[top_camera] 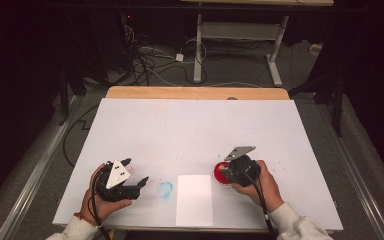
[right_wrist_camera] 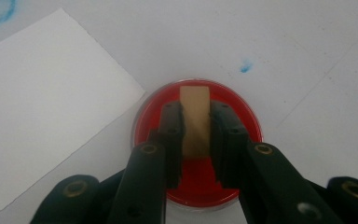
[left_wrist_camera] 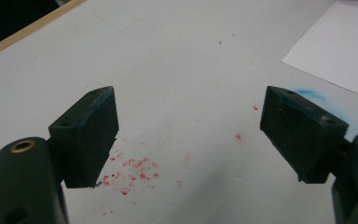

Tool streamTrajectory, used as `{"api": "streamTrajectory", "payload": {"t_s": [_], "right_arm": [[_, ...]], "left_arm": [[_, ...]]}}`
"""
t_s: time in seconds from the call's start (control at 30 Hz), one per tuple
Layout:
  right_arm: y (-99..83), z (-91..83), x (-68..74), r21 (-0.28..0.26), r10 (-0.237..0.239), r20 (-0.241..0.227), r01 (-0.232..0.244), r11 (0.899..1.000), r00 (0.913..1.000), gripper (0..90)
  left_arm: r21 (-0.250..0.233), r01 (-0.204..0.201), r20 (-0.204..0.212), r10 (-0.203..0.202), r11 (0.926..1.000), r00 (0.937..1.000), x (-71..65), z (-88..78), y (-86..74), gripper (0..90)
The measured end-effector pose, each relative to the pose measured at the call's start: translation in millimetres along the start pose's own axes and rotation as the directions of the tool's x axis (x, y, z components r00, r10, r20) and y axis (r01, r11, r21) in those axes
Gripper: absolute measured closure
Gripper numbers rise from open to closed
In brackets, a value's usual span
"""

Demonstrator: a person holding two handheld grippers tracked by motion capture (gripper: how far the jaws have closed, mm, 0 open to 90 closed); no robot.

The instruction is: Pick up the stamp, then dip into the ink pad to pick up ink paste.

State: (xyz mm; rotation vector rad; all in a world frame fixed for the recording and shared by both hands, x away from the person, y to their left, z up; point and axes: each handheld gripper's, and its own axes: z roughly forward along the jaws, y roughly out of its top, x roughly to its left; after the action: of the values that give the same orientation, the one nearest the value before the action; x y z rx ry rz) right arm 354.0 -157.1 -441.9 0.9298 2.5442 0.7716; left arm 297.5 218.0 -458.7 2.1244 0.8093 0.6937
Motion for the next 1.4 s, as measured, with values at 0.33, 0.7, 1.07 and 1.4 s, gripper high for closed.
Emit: {"api": "streamTrajectory", "payload": {"t_s": [0.33,0.7,1.07,1.4], "right_arm": [[-2.8,-2.9,-3.0,-0.021,-0.008,-0.011,0.007,1.0,0.9999,76.2],[-3.4,-14.2,-6.3,-0.039,-0.024,-0.009,0.024,0.999,0.9997,76.2],[-3.4,-34.7,-11.7,-0.079,-0.015,-0.008,0.014,0.997,0.9999,76.2],[9.2,-63.0,-15.9,-0.142,-0.036,0.006,0.036,0.989,0.9993,76.2]], "left_arm": [[0.003,-0.001,0.007,0.001,1.0,1.0,0.5,1.5,-0.1,19.1],[-0.038,-0.01,0.013,0.01,0.9992,0.9999,6.8,3.8,1.0,17.6],[-0.038,-0.015,0.009,0.015,0.9992,0.9999,8.4,3.4,2.8,16.7],[-0.023,-0.007,-0.003,0.007,0.9997,1.0,10.2,1.1,-0.4,17.3]]}}
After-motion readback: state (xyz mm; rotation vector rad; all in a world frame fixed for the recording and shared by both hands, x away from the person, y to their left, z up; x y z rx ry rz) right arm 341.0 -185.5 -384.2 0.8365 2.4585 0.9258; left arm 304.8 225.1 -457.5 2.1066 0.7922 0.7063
